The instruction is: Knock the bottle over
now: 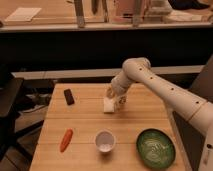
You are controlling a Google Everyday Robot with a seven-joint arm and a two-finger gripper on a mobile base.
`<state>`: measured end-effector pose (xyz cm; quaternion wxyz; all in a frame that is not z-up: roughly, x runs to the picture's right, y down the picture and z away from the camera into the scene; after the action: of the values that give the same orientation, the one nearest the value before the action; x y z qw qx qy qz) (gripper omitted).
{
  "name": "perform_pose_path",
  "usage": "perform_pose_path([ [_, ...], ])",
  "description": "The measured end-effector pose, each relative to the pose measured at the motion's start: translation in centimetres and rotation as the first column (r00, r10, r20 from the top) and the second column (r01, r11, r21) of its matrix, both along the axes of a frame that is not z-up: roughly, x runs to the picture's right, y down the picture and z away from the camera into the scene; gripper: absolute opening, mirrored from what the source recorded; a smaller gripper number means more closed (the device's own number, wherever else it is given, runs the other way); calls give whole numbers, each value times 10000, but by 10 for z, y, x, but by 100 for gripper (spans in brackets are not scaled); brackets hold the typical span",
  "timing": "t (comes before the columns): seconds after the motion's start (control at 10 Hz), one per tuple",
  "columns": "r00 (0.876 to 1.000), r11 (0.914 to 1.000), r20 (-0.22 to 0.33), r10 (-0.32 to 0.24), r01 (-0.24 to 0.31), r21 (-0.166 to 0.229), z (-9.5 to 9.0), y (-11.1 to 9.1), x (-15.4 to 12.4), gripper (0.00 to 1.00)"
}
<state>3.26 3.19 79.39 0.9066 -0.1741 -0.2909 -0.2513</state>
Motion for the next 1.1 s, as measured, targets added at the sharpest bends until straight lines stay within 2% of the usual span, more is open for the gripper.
perform_pose_path([
  [0.2, 9998, 9997, -151, 144, -141, 216, 5, -15, 8, 52],
  [0.4, 9992, 9993, -405, 11, 4, 383, 12, -32, 11, 73],
  [0.5, 9985, 9992, -544, -13, 35, 407, 15, -38, 14, 78],
  [0.8, 9918, 9988, -1237, 312, -262, 421, 27, -54, 41, 80],
  [1.1, 9755, 9942, -1945, 1032, -952, 498, 30, -54, 83, 79],
])
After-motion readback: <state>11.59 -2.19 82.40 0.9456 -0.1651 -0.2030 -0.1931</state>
